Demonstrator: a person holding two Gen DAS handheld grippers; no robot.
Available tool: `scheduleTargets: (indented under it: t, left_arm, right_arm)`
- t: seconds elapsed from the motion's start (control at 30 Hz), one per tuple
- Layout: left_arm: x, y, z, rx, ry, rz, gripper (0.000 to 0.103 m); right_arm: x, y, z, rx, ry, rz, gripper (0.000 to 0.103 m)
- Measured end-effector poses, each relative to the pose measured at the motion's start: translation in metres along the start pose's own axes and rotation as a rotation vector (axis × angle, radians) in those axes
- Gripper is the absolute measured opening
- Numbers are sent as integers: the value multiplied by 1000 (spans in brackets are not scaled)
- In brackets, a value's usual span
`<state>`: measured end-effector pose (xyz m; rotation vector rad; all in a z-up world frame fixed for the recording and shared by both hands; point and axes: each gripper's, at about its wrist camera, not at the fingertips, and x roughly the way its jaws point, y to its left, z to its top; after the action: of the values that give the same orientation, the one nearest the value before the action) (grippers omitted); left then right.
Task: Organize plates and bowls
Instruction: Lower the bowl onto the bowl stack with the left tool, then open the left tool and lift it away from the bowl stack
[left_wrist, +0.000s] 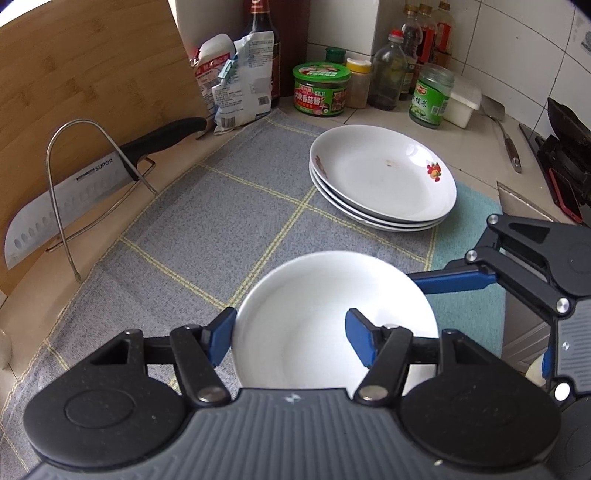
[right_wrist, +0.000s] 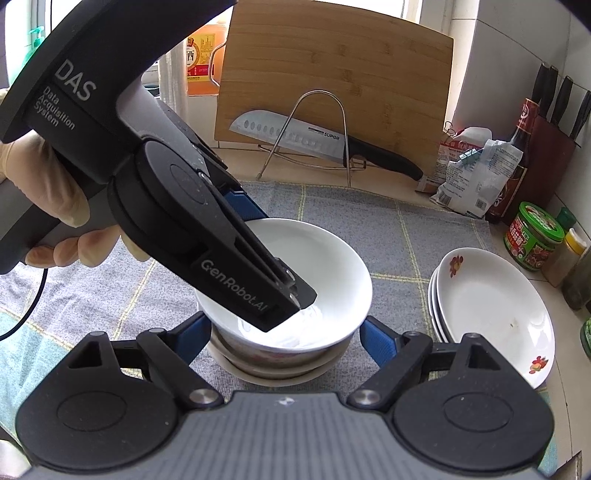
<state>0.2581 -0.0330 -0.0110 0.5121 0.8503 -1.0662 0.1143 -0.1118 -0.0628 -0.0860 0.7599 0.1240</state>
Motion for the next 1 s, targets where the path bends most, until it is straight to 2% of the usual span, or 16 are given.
scheduleTargets:
  t: [0.1, 0.2, 0.27, 0.43, 0.63, 0.77, 1.0]
  left_arm:
    - [-5, 1, 0, -11, -22, 6, 72]
    - [-17, 4, -2, -53, -64, 25, 74]
    - [-26, 8, -6, -89, -93, 41, 81]
    - [-47, 15, -24, -185, -155, 146, 95]
    - [-60, 15, -50, -291, -161, 247, 95]
    - [-63, 14, -64, -364, -157, 247, 95]
    - [-74, 11, -80, -383, -175, 219, 95]
  right_arm:
    - [-5, 4, 0, -33, -32, -17, 103]
    - [-12, 4, 2, -48, -49, -12, 103]
    - [-18, 0, 3, -44, -68, -12, 103]
    - [-29, -23, 4, -1, -111, -44, 103]
    - [-20, -47, -1, 38, -78, -52, 103]
    - [-20, -49, -4, 24, -82, -26, 103]
    - [-17, -48, -6, 33, -69, -31, 103]
